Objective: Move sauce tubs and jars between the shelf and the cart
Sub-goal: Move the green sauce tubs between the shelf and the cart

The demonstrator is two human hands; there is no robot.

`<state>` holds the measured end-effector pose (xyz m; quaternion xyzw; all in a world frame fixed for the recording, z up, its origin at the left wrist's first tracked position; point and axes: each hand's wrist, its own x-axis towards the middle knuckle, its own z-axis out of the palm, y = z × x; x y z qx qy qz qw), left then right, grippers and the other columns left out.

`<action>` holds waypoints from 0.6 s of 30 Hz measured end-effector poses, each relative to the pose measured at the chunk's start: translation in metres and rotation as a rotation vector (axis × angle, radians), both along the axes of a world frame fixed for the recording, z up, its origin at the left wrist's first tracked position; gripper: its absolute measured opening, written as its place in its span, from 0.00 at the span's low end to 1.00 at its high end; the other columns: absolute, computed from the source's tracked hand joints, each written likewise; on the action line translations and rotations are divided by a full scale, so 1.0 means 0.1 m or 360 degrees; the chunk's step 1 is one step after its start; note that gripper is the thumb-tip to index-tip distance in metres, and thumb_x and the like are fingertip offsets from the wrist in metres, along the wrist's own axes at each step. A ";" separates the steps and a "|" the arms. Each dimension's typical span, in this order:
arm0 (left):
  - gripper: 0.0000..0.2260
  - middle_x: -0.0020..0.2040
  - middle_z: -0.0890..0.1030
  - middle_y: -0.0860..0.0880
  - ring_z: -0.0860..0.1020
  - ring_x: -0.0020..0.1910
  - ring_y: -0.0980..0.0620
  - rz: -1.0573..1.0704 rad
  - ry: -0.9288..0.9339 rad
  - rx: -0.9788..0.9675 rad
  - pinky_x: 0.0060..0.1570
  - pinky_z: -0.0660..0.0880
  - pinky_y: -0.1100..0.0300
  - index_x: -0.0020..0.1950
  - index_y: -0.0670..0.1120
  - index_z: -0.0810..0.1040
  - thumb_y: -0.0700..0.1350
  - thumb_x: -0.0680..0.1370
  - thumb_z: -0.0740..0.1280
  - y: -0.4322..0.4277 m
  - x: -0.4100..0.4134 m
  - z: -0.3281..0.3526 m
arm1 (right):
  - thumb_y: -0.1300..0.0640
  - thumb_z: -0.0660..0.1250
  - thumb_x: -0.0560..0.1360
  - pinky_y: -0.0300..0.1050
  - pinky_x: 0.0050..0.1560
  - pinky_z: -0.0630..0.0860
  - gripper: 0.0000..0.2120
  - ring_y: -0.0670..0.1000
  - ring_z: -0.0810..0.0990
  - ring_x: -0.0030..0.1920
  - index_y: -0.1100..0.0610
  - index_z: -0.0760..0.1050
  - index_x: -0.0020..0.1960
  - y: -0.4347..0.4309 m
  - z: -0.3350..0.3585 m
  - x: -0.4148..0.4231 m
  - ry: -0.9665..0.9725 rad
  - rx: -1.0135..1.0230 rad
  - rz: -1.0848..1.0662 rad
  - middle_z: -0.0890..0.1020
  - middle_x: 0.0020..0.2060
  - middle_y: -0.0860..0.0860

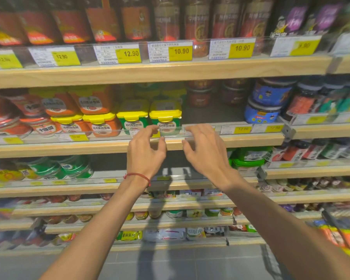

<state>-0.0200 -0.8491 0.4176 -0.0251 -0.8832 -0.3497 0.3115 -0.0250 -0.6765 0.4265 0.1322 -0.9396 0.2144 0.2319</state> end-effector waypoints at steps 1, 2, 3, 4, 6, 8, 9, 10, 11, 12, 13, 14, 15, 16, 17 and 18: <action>0.13 0.58 0.83 0.50 0.79 0.58 0.50 -0.0038 -0.0016 -0.0140 0.59 0.74 0.60 0.63 0.46 0.80 0.47 0.79 0.68 0.00 0.04 -0.01 | 0.54 0.71 0.78 0.53 0.57 0.76 0.16 0.58 0.80 0.59 0.58 0.81 0.64 0.02 -0.02 0.09 0.0016 0.0039 -0.0020 0.84 0.56 0.53; 0.13 0.57 0.83 0.49 0.79 0.59 0.48 -0.0068 -0.0033 -0.0264 0.58 0.75 0.54 0.62 0.46 0.80 0.49 0.79 0.67 0.00 0.10 -0.02 | 0.53 0.71 0.78 0.53 0.56 0.77 0.16 0.58 0.80 0.58 0.58 0.81 0.63 0.04 -0.04 0.17 0.0023 0.0083 -0.0049 0.85 0.54 0.53; 0.13 0.56 0.82 0.49 0.78 0.58 0.46 -0.0090 -0.0047 -0.0377 0.54 0.76 0.52 0.61 0.47 0.79 0.50 0.79 0.66 0.01 0.15 -0.02 | 0.52 0.71 0.77 0.53 0.54 0.77 0.16 0.58 0.80 0.56 0.57 0.81 0.63 0.05 -0.05 0.26 0.0027 0.0126 -0.0085 0.85 0.53 0.53; 0.12 0.55 0.82 0.50 0.77 0.57 0.46 -0.0100 -0.0065 -0.0489 0.49 0.75 0.51 0.60 0.48 0.79 0.52 0.79 0.65 0.01 0.21 -0.03 | 0.51 0.71 0.77 0.53 0.53 0.77 0.16 0.57 0.80 0.55 0.57 0.82 0.62 0.07 -0.07 0.36 0.0032 0.0163 -0.0125 0.84 0.53 0.53; 0.12 0.52 0.80 0.51 0.76 0.55 0.47 -0.0093 -0.0104 -0.0694 0.40 0.72 0.53 0.57 0.50 0.78 0.55 0.79 0.63 0.00 0.32 -0.05 | 0.48 0.70 0.77 0.52 0.52 0.78 0.17 0.57 0.80 0.55 0.57 0.82 0.60 0.10 -0.11 0.54 0.0015 0.0224 -0.0204 0.84 0.53 0.52; 0.14 0.50 0.80 0.50 0.77 0.52 0.46 -0.0137 -0.0126 -0.0828 0.41 0.72 0.53 0.55 0.49 0.78 0.57 0.79 0.62 0.00 0.44 -0.11 | 0.47 0.70 0.76 0.52 0.52 0.78 0.18 0.56 0.80 0.55 0.57 0.82 0.61 0.14 -0.17 0.74 -0.0029 0.0272 -0.0274 0.84 0.54 0.52; 0.15 0.51 0.80 0.50 0.77 0.52 0.45 -0.0182 -0.0143 -0.0871 0.42 0.72 0.52 0.55 0.49 0.78 0.58 0.78 0.62 0.00 0.49 -0.15 | 0.47 0.70 0.76 0.53 0.52 0.77 0.19 0.57 0.80 0.55 0.57 0.82 0.61 0.16 -0.21 0.84 -0.0057 0.0294 -0.0310 0.84 0.54 0.53; 0.16 0.51 0.80 0.49 0.78 0.52 0.45 -0.0230 -0.0168 -0.0904 0.43 0.73 0.52 0.56 0.48 0.78 0.58 0.78 0.61 0.02 0.55 -0.20 | 0.46 0.69 0.75 0.53 0.52 0.77 0.20 0.57 0.80 0.55 0.57 0.82 0.62 0.19 -0.25 0.95 -0.0090 0.0312 -0.0346 0.84 0.54 0.53; 0.17 0.52 0.80 0.49 0.78 0.52 0.44 -0.0275 -0.0198 -0.0928 0.43 0.72 0.52 0.57 0.48 0.78 0.58 0.78 0.61 0.04 0.62 -0.25 | 0.45 0.68 0.75 0.53 0.52 0.77 0.21 0.57 0.80 0.55 0.57 0.82 0.62 0.22 -0.29 1.06 -0.0122 0.0329 -0.0386 0.84 0.54 0.53; 0.17 0.52 0.80 0.48 0.78 0.52 0.44 -0.0322 -0.0224 -0.0945 0.43 0.72 0.52 0.58 0.48 0.77 0.58 0.79 0.61 0.07 0.69 -0.29 | 0.45 0.68 0.74 0.52 0.53 0.77 0.21 0.57 0.80 0.55 0.56 0.81 0.62 0.25 -0.33 1.17 -0.0156 0.0345 -0.0432 0.83 0.54 0.53; 0.17 0.52 0.80 0.48 0.78 0.52 0.44 -0.0374 -0.0242 -0.0962 0.43 0.72 0.51 0.59 0.48 0.77 0.58 0.79 0.61 0.12 0.75 -0.34 | 0.45 0.68 0.74 0.52 0.53 0.77 0.22 0.57 0.80 0.56 0.56 0.81 0.63 0.29 -0.37 1.28 -0.0190 0.0356 -0.0481 0.83 0.54 0.52; 0.18 0.52 0.80 0.48 0.78 0.52 0.44 -0.0437 -0.0252 -0.0985 0.44 0.73 0.51 0.60 0.48 0.77 0.59 0.79 0.61 0.18 0.82 -0.38 | 0.45 0.69 0.74 0.51 0.53 0.77 0.21 0.56 0.79 0.57 0.55 0.81 0.63 0.34 -0.40 1.40 -0.0218 0.0354 -0.0529 0.83 0.54 0.52; 0.18 0.52 0.80 0.48 0.78 0.52 0.43 -0.0504 -0.0267 -0.1015 0.45 0.74 0.50 0.60 0.48 0.77 0.59 0.79 0.61 0.25 0.87 -0.41 | 0.45 0.69 0.74 0.51 0.52 0.77 0.21 0.56 0.80 0.56 0.55 0.82 0.62 0.39 -0.44 1.51 -0.0239 0.0339 -0.0575 0.83 0.54 0.51; 0.19 0.52 0.79 0.47 0.77 0.52 0.43 -0.0569 -0.0290 -0.1039 0.46 0.74 0.49 0.59 0.47 0.77 0.59 0.79 0.60 0.33 0.92 -0.44 | 0.45 0.70 0.74 0.51 0.51 0.78 0.21 0.56 0.80 0.56 0.55 0.82 0.62 0.46 -0.48 1.62 -0.0264 0.0323 -0.0615 0.83 0.53 0.51; 0.19 0.52 0.79 0.47 0.77 0.51 0.43 -0.0628 -0.0311 -0.1057 0.46 0.74 0.49 0.59 0.47 0.77 0.60 0.79 0.60 0.42 0.96 -0.46 | 0.44 0.69 0.74 0.51 0.50 0.78 0.21 0.56 0.80 0.55 0.55 0.82 0.61 0.54 -0.52 1.72 -0.0288 0.0314 -0.0650 0.84 0.52 0.51; 0.19 0.51 0.79 0.48 0.77 0.51 0.43 -0.0680 -0.0320 -0.1072 0.46 0.74 0.50 0.58 0.48 0.77 0.61 0.79 0.60 0.52 1.00 -0.48 | 0.44 0.69 0.74 0.51 0.49 0.78 0.20 0.57 0.80 0.54 0.56 0.82 0.60 0.63 -0.56 1.82 -0.0303 0.0305 -0.0685 0.84 0.51 0.52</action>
